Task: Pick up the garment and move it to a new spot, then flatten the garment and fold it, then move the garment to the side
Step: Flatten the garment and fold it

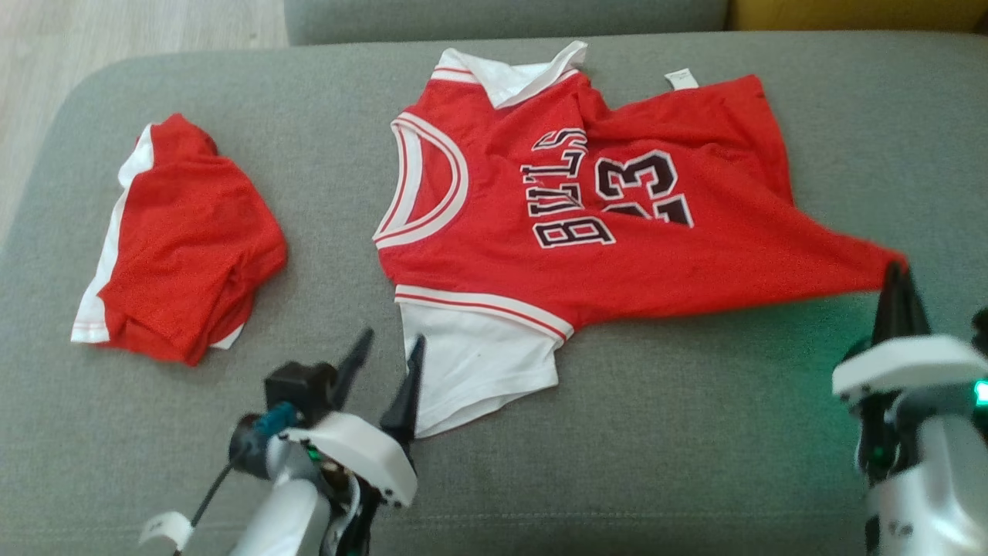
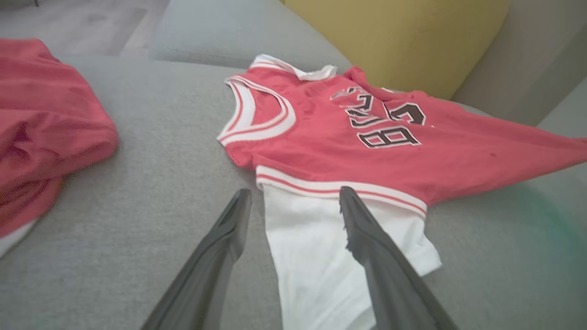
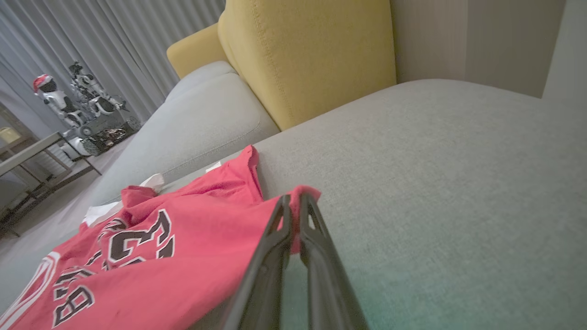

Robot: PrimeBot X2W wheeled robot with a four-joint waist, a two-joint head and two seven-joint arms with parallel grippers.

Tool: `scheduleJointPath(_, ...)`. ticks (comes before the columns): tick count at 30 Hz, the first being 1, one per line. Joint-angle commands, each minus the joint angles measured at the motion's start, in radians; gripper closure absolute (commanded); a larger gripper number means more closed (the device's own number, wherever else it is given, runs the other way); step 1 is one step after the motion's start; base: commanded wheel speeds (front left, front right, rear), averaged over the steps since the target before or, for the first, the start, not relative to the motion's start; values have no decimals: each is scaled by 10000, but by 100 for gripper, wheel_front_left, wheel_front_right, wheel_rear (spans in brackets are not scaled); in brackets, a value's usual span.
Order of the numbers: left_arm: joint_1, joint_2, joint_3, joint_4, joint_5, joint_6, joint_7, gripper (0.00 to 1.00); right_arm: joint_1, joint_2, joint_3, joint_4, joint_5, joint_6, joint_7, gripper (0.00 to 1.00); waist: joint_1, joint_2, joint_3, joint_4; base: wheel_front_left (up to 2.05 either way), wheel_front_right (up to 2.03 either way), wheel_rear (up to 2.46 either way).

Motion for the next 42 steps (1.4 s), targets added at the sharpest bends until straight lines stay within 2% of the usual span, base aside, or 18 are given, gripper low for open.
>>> scheduleJointPath(1, -106, -4, 216, -221, -76, -76, 96, 0, -1, 21, 381, -507, 188, -7, 46, 100, 0, -1, -81, -52, 0, 0, 0)
scheduleJointPath(5, 10, -19, 32, -48, -326, -154, 595, 0, 531, 23, 678, -947, 367, -7, 220, 100, 0, -1, -169, -118, 0, 0, 0)
scheduleJointPath(18, 116, 18, -161, 582, -481, 514, 2230, 0, 958, 25, 1180, -1623, 92, -7, 490, 100, 0, -1, -300, -334, 0, 0, 0)
scheduleJointPath(24, 35, 40, -261, 716, -547, 534, 2614, 0, 1009, 25, 1332, -1941, -265, -7, 593, 100, 0, -1, -200, -358, 0, 0, 0)
scheduleJointPath(25, 18, 39, -283, 745, -585, 490, 2688, 25, 1014, 25, 1344, -1983, -344, -7, 617, 100, 0, -1, -189, -361, 0, 0, 0)
scheduleJointPath(26, -4, 39, -307, 765, -623, 433, 2749, 80, 1013, 25, 1348, -2018, -413, -7, 646, 100, 0, -1, -180, -362, 0, 0, 0)
scheduleJointPath(27, -28, 46, -328, 770, -648, 378, 2769, 100, 1009, 25, 1345, -2048, -480, -7, 675, 100, 0, -1, -176, -362, 0, 0, 0)
scheduleJointPath(34, -211, 101, -217, 442, -872, 129, 2491, 100, 965, 25, 1416, -2286, -1274, -7, 864, 100, 0, -1, -206, -368, 0, 0, 0)
scheduleJointPath(42, -711, 342, 335, -871, -1167, -104, 1462, 100, 630, -72, 1790, -2762, -2351, -7, 1020, 100, 0, -1, -391, -395, 0, 0, 0)
